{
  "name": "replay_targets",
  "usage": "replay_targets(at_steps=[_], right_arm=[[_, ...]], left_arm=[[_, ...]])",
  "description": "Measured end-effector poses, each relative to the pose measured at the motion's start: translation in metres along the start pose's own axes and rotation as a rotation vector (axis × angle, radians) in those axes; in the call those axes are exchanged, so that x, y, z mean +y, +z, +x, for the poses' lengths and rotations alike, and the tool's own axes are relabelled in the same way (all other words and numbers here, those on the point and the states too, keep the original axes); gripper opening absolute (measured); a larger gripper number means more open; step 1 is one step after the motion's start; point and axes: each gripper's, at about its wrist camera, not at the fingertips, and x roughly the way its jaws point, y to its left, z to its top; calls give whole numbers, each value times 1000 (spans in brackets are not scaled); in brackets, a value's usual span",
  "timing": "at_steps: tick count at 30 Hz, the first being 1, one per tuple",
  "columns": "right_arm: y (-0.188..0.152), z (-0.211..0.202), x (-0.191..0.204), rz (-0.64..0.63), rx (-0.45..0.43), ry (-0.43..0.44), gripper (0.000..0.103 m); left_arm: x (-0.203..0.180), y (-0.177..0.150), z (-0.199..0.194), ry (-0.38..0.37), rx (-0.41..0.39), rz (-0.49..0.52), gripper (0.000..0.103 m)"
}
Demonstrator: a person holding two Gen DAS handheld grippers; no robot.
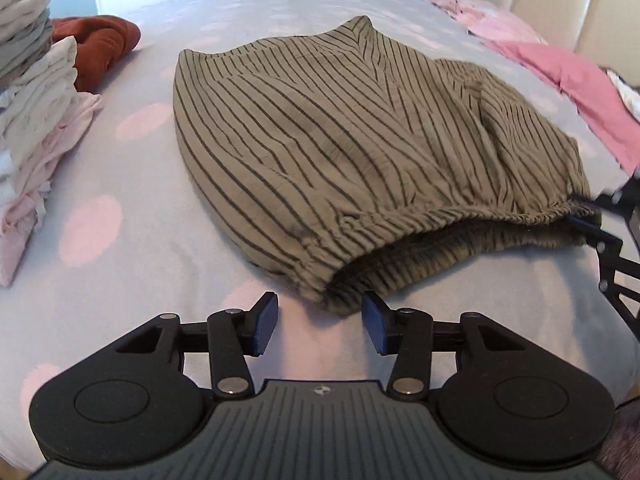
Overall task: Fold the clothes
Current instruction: 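Lay the striped garment flat on the bed and open both tools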
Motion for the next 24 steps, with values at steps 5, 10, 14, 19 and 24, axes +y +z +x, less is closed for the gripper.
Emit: replay_targets(at_steps=[5, 10, 14, 19, 24], right_arm=[[-9, 8, -21, 98, 82, -4, 4], [-17, 10, -17, 134, 85, 67, 5], [-16, 11, -12, 125, 76, 93, 6], [-21, 4, -21, 161, 52, 70, 19], [-22, -9, -16, 133, -6, 67, 41]], left_arm=[[-5, 4, 6, 4, -34, 82, 18], [-9, 2, 5, 25, -6, 135, 8], [-8, -2, 2, 27, -3, 166, 8], [-14, -9, -16, 53, -77, 261, 21], [-40, -25, -36, 112, -218, 538, 52]])
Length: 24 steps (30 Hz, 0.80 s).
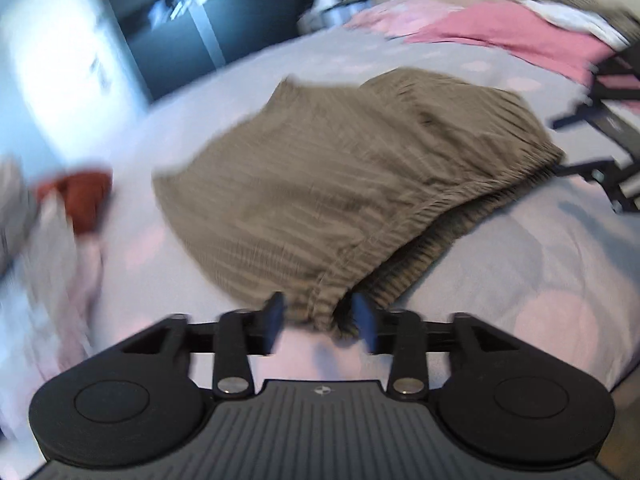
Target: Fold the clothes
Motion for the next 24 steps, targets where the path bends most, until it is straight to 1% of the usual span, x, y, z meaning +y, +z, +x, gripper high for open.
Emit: replay_targets(at_steps=[2, 3, 5, 8, 11, 13, 16, 17, 20, 21, 22, 23, 24], right_arm=[[0, 1, 9, -52, -3, 7, 44], [0, 2, 13, -84, -2, 7, 45], [0, 4, 19, -135, 6, 0, 45], [-1, 11, 26, -189, 22, -11, 45], [-6, 20, 34, -263, 30, -34, 46], [-9, 25, 36, -286, 30, -54, 46], [-12, 33, 34, -287, 25, -75, 46], [-12, 35, 34, -290, 21, -83, 46], [-12, 43, 34, -305, 10, -119, 44], [-12, 45, 33, -312, 7, -133, 43], [-12, 46, 33, -317, 4, -148, 42], [-13, 47, 32, -321, 5, -161, 34], [-13, 48, 31, -326, 8, -173, 24]], left_arm=[[-20, -1, -3, 35, -45, 156, 53], [-30, -2, -2, 47, -55, 231, 53], [-45, -5, 2, 70, -59, 343, 53], [-65, -12, 16, 128, -64, 514, 53], [-73, -16, 33, 167, -35, 597, 53], [-74, -18, 44, 199, -25, 605, 52], [-78, -17, 56, 229, -50, 646, 51], [-78, -14, 60, 230, -51, 634, 49], [-75, 0, 72, 225, -36, 561, 32], [-73, 5, 75, 222, -21, 534, 22], [-70, 8, 78, 218, -10, 518, 17], [-67, 9, 78, 212, -7, 511, 16], [-65, 9, 75, 210, -13, 508, 12]])
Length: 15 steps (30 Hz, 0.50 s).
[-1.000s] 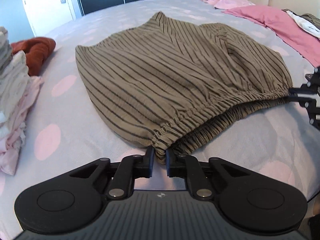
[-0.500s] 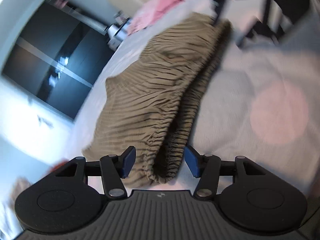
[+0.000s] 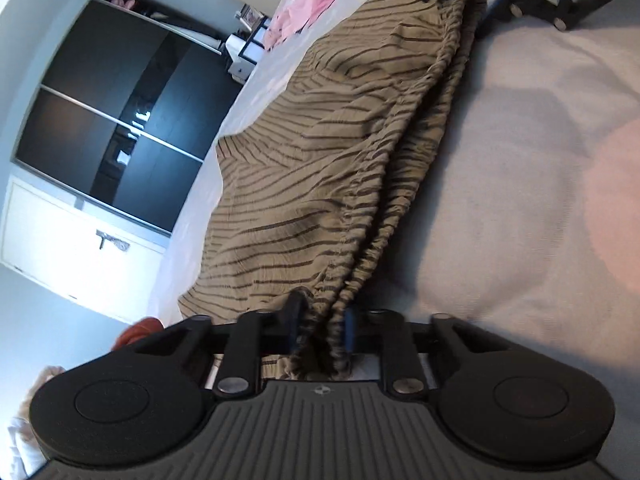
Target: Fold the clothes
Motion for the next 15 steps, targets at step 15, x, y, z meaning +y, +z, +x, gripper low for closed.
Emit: replay_targets(at_steps=[15], right_arm=[[31, -81, -147, 240, -122, -290, 8]], left_arm=[[179, 37, -115, 115, -193, -260, 7]])
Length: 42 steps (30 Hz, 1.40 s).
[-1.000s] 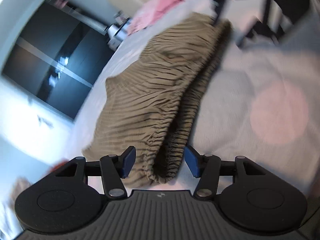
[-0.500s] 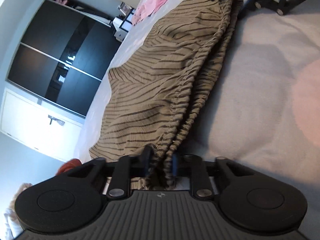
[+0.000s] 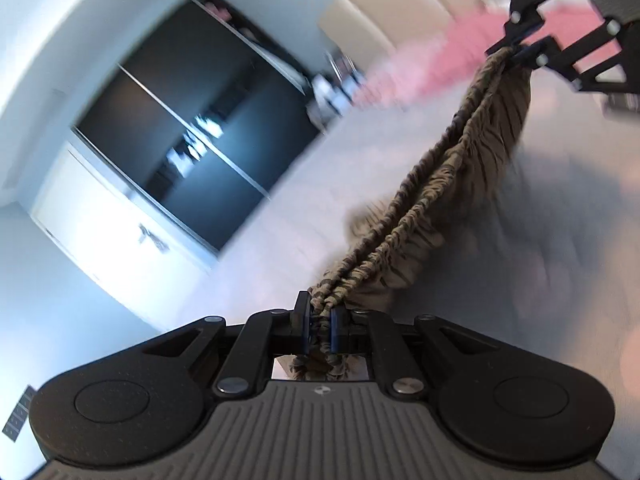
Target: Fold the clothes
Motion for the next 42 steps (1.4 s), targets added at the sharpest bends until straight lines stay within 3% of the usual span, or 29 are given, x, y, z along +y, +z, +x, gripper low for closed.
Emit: replay_targets(at_steps=[2, 7, 9, 11, 13, 17, 21, 27, 31, 35, 37, 40, 42], right_arm=[[19, -14, -42, 33, -47, -85, 8], [56, -51, -137, 139, -120, -284, 8], [66, -63, -167, 222, -129, -306, 8], [80, -82, -179, 237, -169, -301, 8], [89, -103, -183, 218, -218, -272, 8], [95, -126, -187, 180, -242, -258, 8], [87, -124, -206, 286, -184, -276, 8], [79, -90, -192, 170, -126, -240, 9], [81, -38, -175, 91, -68, -184, 8], [88, 27, -178, 73, -15, -195, 8], [91, 60, -185, 62, 3, -232, 8], [103, 95, -200, 61, 5, -317, 8], [104, 100, -213, 84, -10, -352, 9]], left_arm=[[37, 25, -25, 7, -49, -36, 7], [108, 85, -94, -55, -173, -177, 7], [121, 101, -117, 22, -211, -126, 7], [136, 108, -132, 122, -227, -78, 7], [156, 108, -138, 174, -213, -77, 7], [171, 109, -147, 50, -204, -154, 7], [141, 112, -151, -2, -240, -43, 7], [141, 110, -101, 2, -188, -24, 8], [146, 120, -45, 46, -115, 2, 8], [148, 135, 14, 121, -83, 50, 8], [150, 146, 38, 195, -90, 79, 8], [149, 159, 51, 339, -162, 152, 9], [153, 164, 51, 349, -210, 158, 9]])
